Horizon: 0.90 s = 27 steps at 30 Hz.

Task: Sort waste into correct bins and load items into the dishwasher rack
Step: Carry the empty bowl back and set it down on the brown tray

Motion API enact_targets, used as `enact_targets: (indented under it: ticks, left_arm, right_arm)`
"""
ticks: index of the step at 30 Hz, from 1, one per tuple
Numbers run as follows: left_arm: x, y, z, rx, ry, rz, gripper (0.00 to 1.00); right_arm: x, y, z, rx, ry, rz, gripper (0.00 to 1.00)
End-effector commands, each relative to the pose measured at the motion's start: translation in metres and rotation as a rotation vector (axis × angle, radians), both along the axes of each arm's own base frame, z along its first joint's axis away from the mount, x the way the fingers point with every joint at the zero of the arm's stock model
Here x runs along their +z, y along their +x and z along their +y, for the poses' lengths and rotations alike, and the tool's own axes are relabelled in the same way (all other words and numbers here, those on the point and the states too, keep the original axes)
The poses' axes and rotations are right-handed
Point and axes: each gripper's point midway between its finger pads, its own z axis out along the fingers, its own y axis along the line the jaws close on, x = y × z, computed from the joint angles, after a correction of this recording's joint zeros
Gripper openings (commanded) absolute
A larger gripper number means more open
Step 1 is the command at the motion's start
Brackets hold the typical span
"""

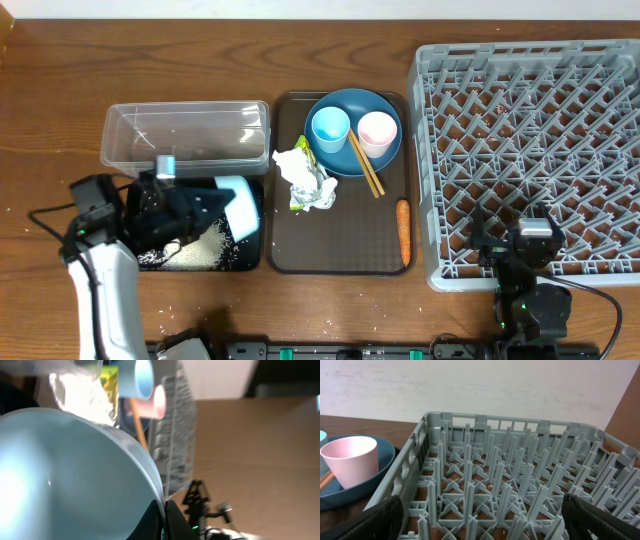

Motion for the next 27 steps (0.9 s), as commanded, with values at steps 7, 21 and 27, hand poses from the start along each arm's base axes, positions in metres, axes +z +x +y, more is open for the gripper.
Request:
enact_targets:
  ticks: [7, 21, 27]
  left_arm:
    - [0.003, -0.009, -0.034, -0.016, 0.344, -0.013, 0.06]
    - [-0.019, -0.029, -0.111, -0.152, 0.696, -0.143, 0.06]
    - [-0.045, -0.034, -0.148, -0.215, 0.800, -0.162, 0.06]
  right_arm:
    - [-0.001, 0.000, -0.001, -0.002, -0.009, 0.002, 0.99]
    - [-0.001, 0.000, -0.001, -0.002, -0.009, 0.002, 0.99]
    - [-0.001, 0.000, -0.001, -0.002, -0.009, 0.002, 0.99]
